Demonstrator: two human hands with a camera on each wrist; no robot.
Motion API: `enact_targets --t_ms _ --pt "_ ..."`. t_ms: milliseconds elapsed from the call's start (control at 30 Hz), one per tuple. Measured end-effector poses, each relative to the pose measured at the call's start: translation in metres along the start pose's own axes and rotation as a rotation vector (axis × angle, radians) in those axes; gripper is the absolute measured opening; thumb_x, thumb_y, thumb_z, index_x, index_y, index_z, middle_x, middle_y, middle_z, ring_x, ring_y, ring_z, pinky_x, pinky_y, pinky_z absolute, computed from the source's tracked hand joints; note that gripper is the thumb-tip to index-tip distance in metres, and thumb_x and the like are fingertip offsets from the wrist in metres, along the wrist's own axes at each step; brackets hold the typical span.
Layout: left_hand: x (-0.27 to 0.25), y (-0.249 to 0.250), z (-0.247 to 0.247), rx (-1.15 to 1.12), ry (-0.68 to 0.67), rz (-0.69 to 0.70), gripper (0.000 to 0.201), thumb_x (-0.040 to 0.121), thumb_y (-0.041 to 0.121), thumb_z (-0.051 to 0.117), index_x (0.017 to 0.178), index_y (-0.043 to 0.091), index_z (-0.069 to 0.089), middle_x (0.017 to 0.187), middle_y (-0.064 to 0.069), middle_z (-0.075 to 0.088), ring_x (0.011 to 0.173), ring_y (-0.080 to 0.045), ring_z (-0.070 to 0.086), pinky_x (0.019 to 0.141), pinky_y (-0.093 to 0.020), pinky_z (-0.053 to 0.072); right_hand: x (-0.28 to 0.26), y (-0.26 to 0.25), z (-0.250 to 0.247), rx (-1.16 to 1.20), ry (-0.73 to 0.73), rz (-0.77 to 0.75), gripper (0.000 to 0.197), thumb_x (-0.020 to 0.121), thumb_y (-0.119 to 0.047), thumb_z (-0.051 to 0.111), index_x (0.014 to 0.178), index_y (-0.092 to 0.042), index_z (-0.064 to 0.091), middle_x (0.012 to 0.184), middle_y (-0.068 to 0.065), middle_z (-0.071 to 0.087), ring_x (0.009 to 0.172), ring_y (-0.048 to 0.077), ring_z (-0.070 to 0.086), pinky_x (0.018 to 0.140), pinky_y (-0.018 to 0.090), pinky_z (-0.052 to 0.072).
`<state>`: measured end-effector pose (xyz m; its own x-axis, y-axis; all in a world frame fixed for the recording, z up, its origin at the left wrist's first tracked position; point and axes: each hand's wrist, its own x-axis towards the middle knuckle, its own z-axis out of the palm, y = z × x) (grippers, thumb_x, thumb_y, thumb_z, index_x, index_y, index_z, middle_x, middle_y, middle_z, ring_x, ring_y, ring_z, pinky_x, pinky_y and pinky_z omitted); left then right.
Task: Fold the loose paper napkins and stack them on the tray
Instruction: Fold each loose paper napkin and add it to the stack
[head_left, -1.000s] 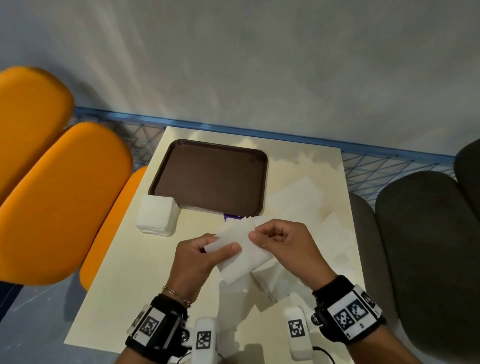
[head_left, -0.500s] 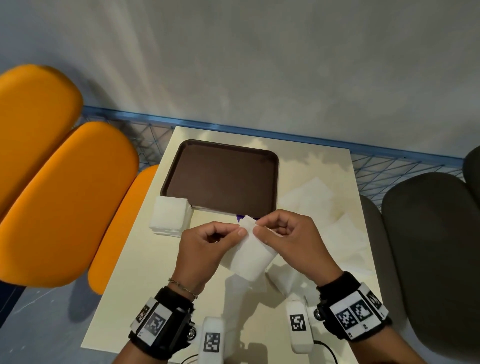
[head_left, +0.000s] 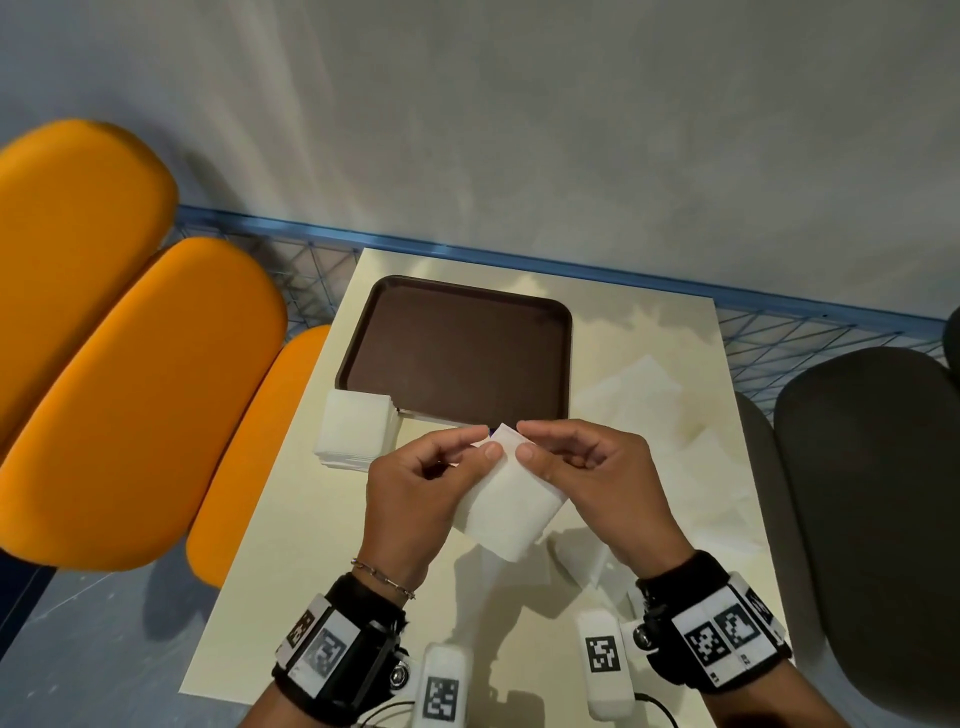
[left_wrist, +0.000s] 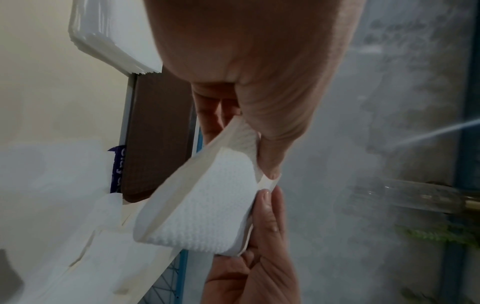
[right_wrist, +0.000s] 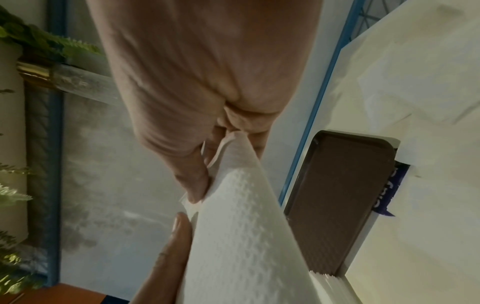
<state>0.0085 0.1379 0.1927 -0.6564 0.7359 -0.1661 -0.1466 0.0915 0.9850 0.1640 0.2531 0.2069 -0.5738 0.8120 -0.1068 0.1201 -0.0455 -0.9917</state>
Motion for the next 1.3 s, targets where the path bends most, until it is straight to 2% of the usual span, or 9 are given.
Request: enact_targets --t_ms 400,633,733,833,933,1000,1100,1200,1300 --pt "0.008 0.002 -0.002 0.122 -0.011 0.020 0.022 0.086 0.033 0.083 0.107 0.031 0.082 0.099 0.020 0.079 0.091 -0.004 0.073 0.071 -0.019 0.059 0.007 -0.003 0.006 -0.023 0.004 0.016 0.024 0.088 -0.019 0.085 0.110 -0.026 0.084 0.102 -0.006 0.082 0.097 0.012 0.077 0.083 0.023 0.058" --pt "0.009 0.004 0.002 0.019 -0.063 -0.054 0.013 0.090 0.027 0.080 0.100 0.021 0.084 0.096 0.007 0.081 0.088 -0.005 0.073 0.074 -0.017 0.053 0.008 -0.008 0.003 -0.106 -0.078 -0.022 0.018 0.086 -0.017 0.087 0.104 -0.022 0.085 0.096 -0.007 0.083 0.093 0.012 0.078 0.086 0.022 0.059" --pt "0.009 0.002 0.004 0.016 -0.049 -0.079 0.007 0.092 0.027 0.078 0.095 0.024 0.084 0.095 0.008 0.080 0.082 0.001 0.069 0.069 -0.014 0.051 0.008 -0.008 -0.002 -0.139 -0.100 -0.019 0.019 0.086 -0.016 0.088 0.104 -0.022 0.084 0.097 -0.009 0.082 0.095 0.009 0.078 0.085 0.021 0.059" --pt "0.010 0.001 0.006 0.018 -0.019 -0.094 0.008 0.094 0.031 0.074 0.091 0.030 0.082 0.095 0.015 0.077 0.078 0.007 0.063 0.064 -0.014 0.051 0.006 -0.007 -0.011 -0.134 -0.082 0.037 0.021 0.084 -0.018 0.090 0.103 -0.025 0.084 0.098 -0.008 0.082 0.094 0.014 0.077 0.086 0.032 0.063" --pt "0.011 0.002 0.006 -0.017 -0.002 -0.101 0.008 0.094 0.035 0.072 0.090 0.036 0.079 0.098 0.014 0.075 0.081 0.002 0.062 0.068 -0.020 0.052 0.005 -0.005 -0.019 -0.123 -0.045 0.071 0.019 0.084 -0.018 0.090 0.100 -0.026 0.084 0.096 -0.008 0.082 0.078 0.026 0.070 0.080 0.035 0.060" --pt "0.012 0.003 0.008 -0.030 0.002 -0.090 0.007 0.093 0.038 0.071 0.091 0.036 0.078 0.100 0.011 0.074 0.086 -0.004 0.062 0.075 -0.029 0.051 0.004 -0.004 -0.025 -0.097 -0.020 0.069 0.017 0.084 -0.017 0.090 0.098 -0.026 0.085 0.086 -0.006 0.080 0.068 0.018 0.062 0.073 0.029 0.056" --pt "0.012 0.003 0.012 -0.015 0.013 -0.066 0.008 0.094 0.037 0.070 0.091 0.038 0.078 0.099 0.010 0.074 0.087 -0.004 0.063 0.077 -0.031 0.052 0.004 -0.004 -0.029 -0.030 0.021 0.063 0.014 0.085 -0.014 0.088 0.097 -0.021 0.085 0.079 -0.002 0.078 0.070 0.014 0.068 0.071 0.022 0.057" --pt "0.012 0.001 0.013 0.003 0.023 -0.037 0.009 0.095 0.038 0.069 0.091 0.039 0.077 0.098 0.010 0.073 0.083 0.002 0.062 0.076 -0.029 0.052 0.007 -0.003 -0.031 0.029 0.073 0.102 0.011 0.084 -0.012 0.088 0.094 -0.014 0.084 0.085 0.009 0.080 0.072 0.016 0.071 0.069 0.022 0.058" --pt "0.013 -0.002 0.015 0.038 0.017 -0.013 0.007 0.096 0.040 0.068 0.094 0.041 0.075 0.099 0.013 0.071 0.087 -0.003 0.061 0.078 -0.032 0.052 0.009 0.000 -0.035 0.088 0.073 0.173 0.010 0.084 -0.011 0.087 0.093 -0.009 0.083 0.090 0.015 0.080 0.075 0.019 0.071 0.073 0.029 0.062"
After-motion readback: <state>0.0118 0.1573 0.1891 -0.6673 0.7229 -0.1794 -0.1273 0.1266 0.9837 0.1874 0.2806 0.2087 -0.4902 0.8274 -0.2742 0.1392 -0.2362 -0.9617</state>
